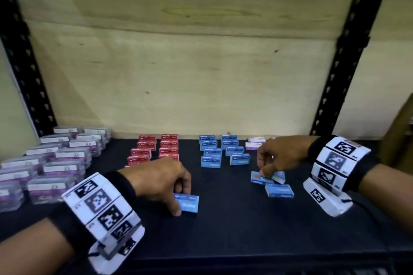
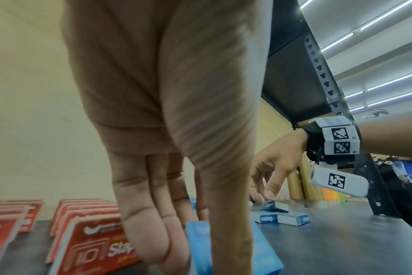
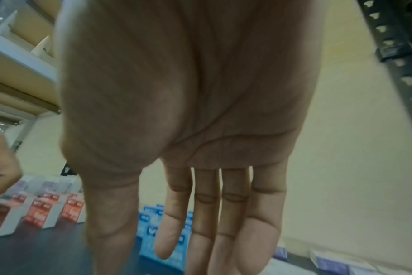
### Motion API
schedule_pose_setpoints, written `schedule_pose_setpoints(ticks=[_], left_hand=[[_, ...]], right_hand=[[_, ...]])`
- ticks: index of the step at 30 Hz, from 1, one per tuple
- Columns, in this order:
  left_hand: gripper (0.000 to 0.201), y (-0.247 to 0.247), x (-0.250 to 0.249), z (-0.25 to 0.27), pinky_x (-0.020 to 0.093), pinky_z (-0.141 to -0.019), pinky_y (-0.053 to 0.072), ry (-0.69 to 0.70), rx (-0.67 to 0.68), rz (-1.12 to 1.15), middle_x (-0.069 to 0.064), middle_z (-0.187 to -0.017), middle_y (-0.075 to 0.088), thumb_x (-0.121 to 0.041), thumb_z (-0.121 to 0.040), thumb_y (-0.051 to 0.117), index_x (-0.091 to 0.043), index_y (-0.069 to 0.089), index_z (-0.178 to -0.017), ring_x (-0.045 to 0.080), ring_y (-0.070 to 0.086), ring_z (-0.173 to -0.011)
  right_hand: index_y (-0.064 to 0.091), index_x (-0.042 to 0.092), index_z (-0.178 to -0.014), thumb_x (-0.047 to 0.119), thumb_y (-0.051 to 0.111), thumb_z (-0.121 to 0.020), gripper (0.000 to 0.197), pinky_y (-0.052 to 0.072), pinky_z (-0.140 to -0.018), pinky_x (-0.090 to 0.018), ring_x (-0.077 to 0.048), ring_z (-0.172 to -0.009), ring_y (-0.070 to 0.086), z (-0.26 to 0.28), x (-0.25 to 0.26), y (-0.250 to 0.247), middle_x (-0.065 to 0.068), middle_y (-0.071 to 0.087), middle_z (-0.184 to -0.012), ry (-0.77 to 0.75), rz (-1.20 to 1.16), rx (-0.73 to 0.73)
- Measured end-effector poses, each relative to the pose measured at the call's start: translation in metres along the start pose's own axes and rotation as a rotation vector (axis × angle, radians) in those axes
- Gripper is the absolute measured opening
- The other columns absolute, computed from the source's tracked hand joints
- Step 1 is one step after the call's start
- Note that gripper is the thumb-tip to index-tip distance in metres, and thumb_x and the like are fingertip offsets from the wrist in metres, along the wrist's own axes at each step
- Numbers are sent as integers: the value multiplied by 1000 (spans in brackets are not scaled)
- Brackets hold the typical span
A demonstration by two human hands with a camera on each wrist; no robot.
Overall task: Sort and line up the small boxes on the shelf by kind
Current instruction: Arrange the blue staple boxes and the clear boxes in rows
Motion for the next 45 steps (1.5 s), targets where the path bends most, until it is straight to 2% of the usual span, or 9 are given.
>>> schedule_pose_setpoints(ticks=[6, 14, 17, 23, 27, 31, 36, 40, 45], left_hand=[[23, -6, -16, -22, 7, -50, 38, 10, -57, -16, -10, -85, 70, -29, -75, 84, -21, 72, -93, -2, 54, -59], [18, -14, -22, -43, 25, -74, 51, -54, -184, -54, -9, -93, 64, -33, -79, 80, -27, 67, -90, 12, 63, -84], [20, -15, -26, -51, 28, -74, 50, -66, -204, -82, -8, -91, 61, -32, -79, 80, -29, 61, -84, 15, 63, -85], [20, -16, -30, -57, 27, -74, 46, -81, -203, -122, -8, -91, 58, -34, -82, 77, -24, 64, -94, 16, 60, -87], [18, -13, -33, -54, 29, -73, 43, -110, -127, -190, -2, -101, 58, -38, -89, 67, -25, 58, -98, 18, 54, -87], [23, -12, -35, -53, 29, -74, 39, -120, -98, -224, 4, -117, 58, -35, -94, 61, -22, 57, -112, 18, 48, -89], [36, -13, -36, -56, 30, -81, 41, -108, -104, -218, 7, -127, 55, -37, -95, 61, -21, 56, -127, 26, 56, -111], [37, -15, -34, -59, 31, -81, 41, -105, -109, -198, 8, -127, 55, -37, -94, 62, -20, 56, -128, 28, 56, -112], [40, -16, -39, -62, 29, -81, 39, -101, -74, -206, 7, -130, 54, -36, -96, 60, -20, 54, -132, 27, 56, -114]], right_hand=[[60, 26, -109, 45, 69, -87, 31, 46, -84, -26, -11, -92, 58, -2, -5, 16, 15, 60, -95, 21, 13, -24], [66, 26, -105, 49, 60, -91, 28, 51, -87, -31, -14, -97, 63, 6, -19, 20, 7, 67, -104, 103, 47, 5], [69, 26, -106, 49, 63, -90, 29, 51, -87, -28, -13, -98, 64, 8, -22, 20, 8, 69, -104, 93, 1, -9], [61, 30, -117, 36, 78, -81, 40, 40, -74, -16, -2, -84, 55, 6, -22, 9, 17, 57, -99, 28, -178, -75], [58, 33, -112, 26, 76, -83, 35, 35, -57, -10, 4, -66, 50, 2, -14, 1, 19, 54, -80, -19, -232, -159], [61, 34, -116, 32, 78, -79, 41, 38, -73, -18, 8, -73, 45, -7, -2, 1, 23, 44, -89, -86, -192, -226], [61, 36, -113, 39, 83, -74, 45, 40, -71, -19, 7, -75, 49, -14, 5, 4, 22, 51, -90, -100, -204, -208], [58, 36, -119, 44, 78, -80, 45, 45, -85, -24, -1, -82, 56, -19, 7, 4, 25, 56, -82, -95, -227, -173], [57, 36, -125, 34, 70, -89, 39, 47, -86, -24, -10, -91, 60, -27, 9, 7, 19, 59, -91, -99, -235, -133]])
Point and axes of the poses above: each hand's wrist, its own z-axis away from the middle knuckle, its own y-axis out of the palm, x = y × z, the point moved 4 cm from there along -z, towards the middle knuckle
